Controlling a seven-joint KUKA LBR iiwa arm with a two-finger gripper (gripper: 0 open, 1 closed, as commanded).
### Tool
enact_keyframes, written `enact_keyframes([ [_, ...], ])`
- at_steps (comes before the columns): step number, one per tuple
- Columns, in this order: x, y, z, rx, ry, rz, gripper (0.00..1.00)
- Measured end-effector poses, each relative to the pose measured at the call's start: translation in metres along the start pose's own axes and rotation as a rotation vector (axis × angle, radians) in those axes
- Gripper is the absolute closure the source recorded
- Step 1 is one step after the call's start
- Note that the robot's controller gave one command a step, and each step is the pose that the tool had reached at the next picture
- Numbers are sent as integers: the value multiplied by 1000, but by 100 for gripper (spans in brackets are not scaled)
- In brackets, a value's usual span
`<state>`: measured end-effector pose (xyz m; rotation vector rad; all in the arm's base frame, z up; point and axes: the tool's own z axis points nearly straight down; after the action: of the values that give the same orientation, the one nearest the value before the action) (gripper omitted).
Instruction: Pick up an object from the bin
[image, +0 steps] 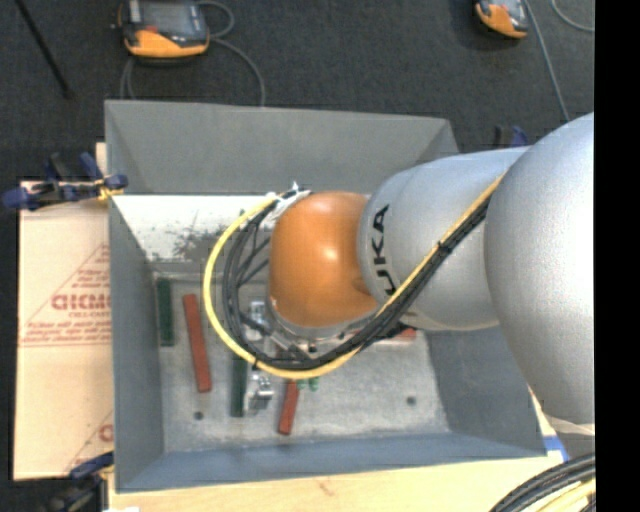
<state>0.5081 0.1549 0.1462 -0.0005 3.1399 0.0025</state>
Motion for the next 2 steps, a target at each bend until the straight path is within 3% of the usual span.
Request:
enact_keyframes([
  [1, -5, -32, 67, -1, 5, -124, 100],
  [2, -5, -32, 67, -1, 5, -123, 100],
])
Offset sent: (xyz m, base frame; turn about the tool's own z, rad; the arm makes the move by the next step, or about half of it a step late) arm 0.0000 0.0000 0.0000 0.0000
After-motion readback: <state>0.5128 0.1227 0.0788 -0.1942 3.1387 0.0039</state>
